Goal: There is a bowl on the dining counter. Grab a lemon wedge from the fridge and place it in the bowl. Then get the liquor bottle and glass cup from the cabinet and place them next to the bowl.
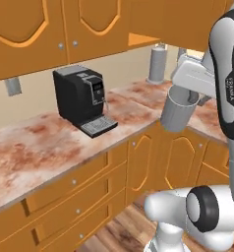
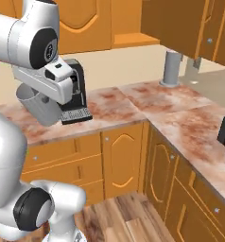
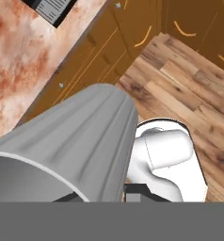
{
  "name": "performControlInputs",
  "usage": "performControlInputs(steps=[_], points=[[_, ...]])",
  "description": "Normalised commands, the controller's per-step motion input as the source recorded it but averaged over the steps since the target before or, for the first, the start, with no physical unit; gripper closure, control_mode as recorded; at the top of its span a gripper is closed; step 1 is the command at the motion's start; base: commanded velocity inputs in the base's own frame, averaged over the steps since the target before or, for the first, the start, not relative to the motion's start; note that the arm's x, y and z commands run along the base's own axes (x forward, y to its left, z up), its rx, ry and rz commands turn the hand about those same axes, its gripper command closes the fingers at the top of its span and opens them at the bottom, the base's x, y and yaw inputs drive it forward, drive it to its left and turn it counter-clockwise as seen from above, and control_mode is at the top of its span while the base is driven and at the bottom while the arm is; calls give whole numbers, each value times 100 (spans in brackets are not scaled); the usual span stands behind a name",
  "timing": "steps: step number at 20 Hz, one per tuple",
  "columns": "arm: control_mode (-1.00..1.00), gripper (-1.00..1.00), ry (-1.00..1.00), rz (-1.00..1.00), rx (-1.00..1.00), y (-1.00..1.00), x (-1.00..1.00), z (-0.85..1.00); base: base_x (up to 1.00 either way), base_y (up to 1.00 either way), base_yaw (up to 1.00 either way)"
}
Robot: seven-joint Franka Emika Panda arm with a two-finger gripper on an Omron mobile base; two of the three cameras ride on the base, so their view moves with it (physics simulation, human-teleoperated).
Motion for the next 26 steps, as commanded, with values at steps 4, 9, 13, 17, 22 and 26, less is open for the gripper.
performControlInputs(steps=[4,9,13,17,22,26], points=[[100,100,0,0,0,0,0,0,-62,-19,-75],[100,100,0,0,0,0,0,0,-32,-16,-85],[100,100,0,0,0,0,0,0,-17,-19,-89],[100,100,0,0,0,0,0,0,-12,-23,-89],[100,100,0,0,0,0,0,0,-10,-28,-88],[100,100,0,0,0,0,0,0,-7,-34,-87]])
